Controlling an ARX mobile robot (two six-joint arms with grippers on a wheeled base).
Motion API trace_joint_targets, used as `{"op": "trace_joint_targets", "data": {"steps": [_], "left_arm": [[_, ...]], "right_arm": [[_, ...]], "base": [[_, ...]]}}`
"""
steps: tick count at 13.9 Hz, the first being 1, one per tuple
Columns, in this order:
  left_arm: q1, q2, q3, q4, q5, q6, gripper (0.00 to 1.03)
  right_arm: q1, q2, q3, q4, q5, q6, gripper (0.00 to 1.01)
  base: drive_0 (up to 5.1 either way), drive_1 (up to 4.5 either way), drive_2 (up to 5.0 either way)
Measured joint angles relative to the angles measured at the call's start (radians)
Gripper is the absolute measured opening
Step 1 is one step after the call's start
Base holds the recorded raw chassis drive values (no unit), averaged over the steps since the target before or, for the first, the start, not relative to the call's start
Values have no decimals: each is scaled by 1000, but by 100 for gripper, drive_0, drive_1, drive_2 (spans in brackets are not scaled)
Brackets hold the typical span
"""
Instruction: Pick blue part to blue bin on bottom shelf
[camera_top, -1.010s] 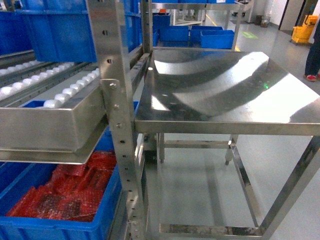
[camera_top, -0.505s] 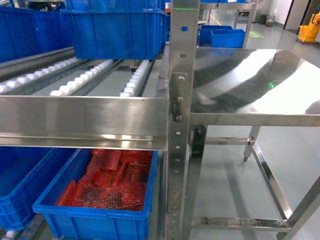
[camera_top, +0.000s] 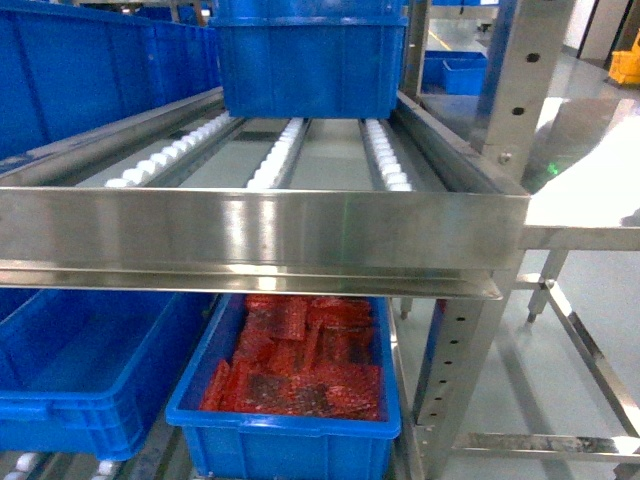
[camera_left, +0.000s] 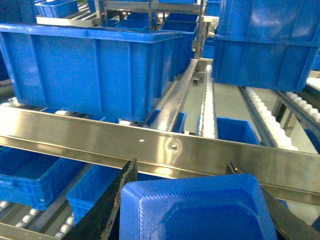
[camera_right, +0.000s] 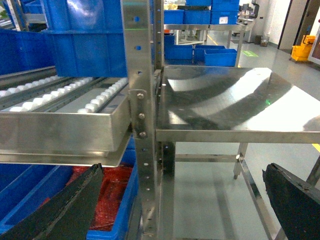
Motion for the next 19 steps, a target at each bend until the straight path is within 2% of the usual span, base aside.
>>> {"op": "trace_joint_targets", "data": {"steps": [12, 19], "left_arm": [[0, -2, 0, 0, -3, 0, 43], [0, -1, 0, 0, -5, 0, 43]], "right_arm": [[0, 0, 0, -2, 0, 0, 98], [0, 0, 0, -1, -1, 0, 98]], "base": [[-500, 240, 240], [0, 0, 0]]}}
